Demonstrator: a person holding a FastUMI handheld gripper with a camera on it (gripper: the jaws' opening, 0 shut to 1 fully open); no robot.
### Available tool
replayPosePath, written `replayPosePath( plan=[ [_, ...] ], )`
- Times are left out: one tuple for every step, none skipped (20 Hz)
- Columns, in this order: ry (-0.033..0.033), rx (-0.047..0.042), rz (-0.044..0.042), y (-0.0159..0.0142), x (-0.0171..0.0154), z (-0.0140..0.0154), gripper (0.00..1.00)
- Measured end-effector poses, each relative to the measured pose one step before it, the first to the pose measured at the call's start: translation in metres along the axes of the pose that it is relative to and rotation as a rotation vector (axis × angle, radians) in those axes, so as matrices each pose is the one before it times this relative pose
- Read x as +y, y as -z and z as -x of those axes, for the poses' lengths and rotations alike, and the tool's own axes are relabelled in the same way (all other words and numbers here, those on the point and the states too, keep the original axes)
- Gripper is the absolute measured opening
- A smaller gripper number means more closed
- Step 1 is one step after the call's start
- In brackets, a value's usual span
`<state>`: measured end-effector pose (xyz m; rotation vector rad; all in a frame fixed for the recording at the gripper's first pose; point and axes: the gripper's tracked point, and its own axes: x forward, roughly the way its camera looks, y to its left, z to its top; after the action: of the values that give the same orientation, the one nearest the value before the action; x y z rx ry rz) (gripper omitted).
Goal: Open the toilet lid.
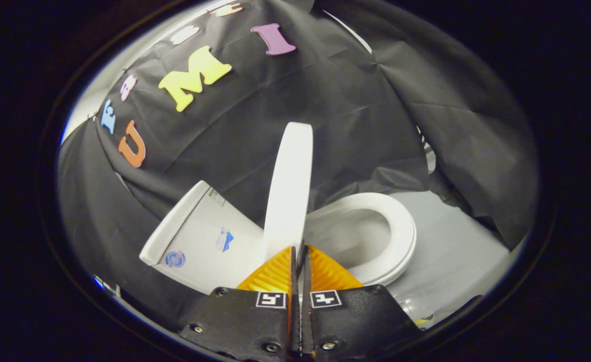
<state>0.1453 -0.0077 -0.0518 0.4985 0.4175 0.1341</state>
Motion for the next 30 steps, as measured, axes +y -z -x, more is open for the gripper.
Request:
replayPosePath(
  plan=[
    [-0.00059, -0.00205, 0.00892, -0.00067, 0.00384, 0.00007, 0.05],
    [-0.00022, -0.00174, 0.01111, -0.00039, 0.00355, 0.00033, 0.05],
    [-0.0001, -0.00239, 0.0033, -0.00034, 0.00388, 0.00086, 0.06],
    [0.00215, -0.00155, 0.00817, -0.00053, 0.00308, 0.00014, 0.06],
    [0.00534, -0.0015, 0.00573, 0.00048, 0.00276, 0.00021, 0.06],
    [0.00414, -0.00347, 0.00754, -0.00036, 0.00257, 0.00037, 0.06],
    [0.0001, -0.00355, 0.01111, -0.00045, 0.00491, 0.00053, 0.06],
    [0.00046, -0.00378, 0.01346, -0.0006, 0.00454, 0.0013, 0.06],
    [0.0029, -0.00279, 0.01719, 0.00005, 0.00366, -0.00129, 0.06],
    [0.00424, -0.00254, 0.01459, -0.00076, 0.00336, 0.00014, 0.07],
    [0.00309, -0.00222, 0.01135, -0.00137, 0.00299, -0.00125, 0.07],
    [0.00039, -0.00006, 0.00859, -0.00048, 0.00263, 0.00007, 0.07],
    [0.00006, -0.00149, 0.00524, 0.00011, 0.00291, -0.00078, 0.07],
    [0.00147, -0.00033, 0.00249, 0.0, 0.00242, -0.00021, 0.07],
    [-0.00005, -0.00193, 0.00518, -0.00022, 0.00315, -0.00032, 0.07],
    [-0.00132, 0.00062, 0.00731, -0.00099, 0.00284, 0.00092, 0.07],
    [0.00172, -0.00087, 0.00578, -0.00038, 0.00238, -0.00101, 0.08],
    [0.00052, -0.00172, 0.00542, -0.00038, 0.0025, 0.00025, 0.07],
    [0.00397, -0.00001, 0.01024, 0.00043, 0.00279, -0.00079, 0.08],
    [0.00124, -0.00244, 0.00643, 0.00039, 0.00249, 0.00012, 0.08],
    [0.00039, -0.00004, 0.00812, -0.00052, 0.00377, -0.00009, 0.08],
    [-0.00219, -0.00135, 0.00595, -0.00104, 0.00438, 0.00071, 0.08],
    [-0.001, -0.00034, 0.00649, 0.0005, 0.00337, -0.00085, 0.07],
    [0.00159, 0.00252, 0.00489, -0.00064, 0.00533, 0.00065, 0.07],
    [0.00357, 0.00212, 0.00136, -0.00048, 0.00206, -0.0006, 0.08],
    [0.00376, 0.00191, 0.01053, -0.00026, 0.00222, 0.00008, 0.08],
    [0.00163, 0.00252, 0.00692, 0.00051, 0.00173, -0.0002, 0.07],
    [0.00139, -0.00013, 0.00404, -0.00123, 0.00218, -0.00042, 0.08],
    [-0.00134, -0.00158, 0.00515, 0.00084, 0.00294, -0.00038, 0.08],
    [-0.00067, -0.00286, 0.00232, -0.00026, 0.00288, -0.00017, 0.08]
  ],
)
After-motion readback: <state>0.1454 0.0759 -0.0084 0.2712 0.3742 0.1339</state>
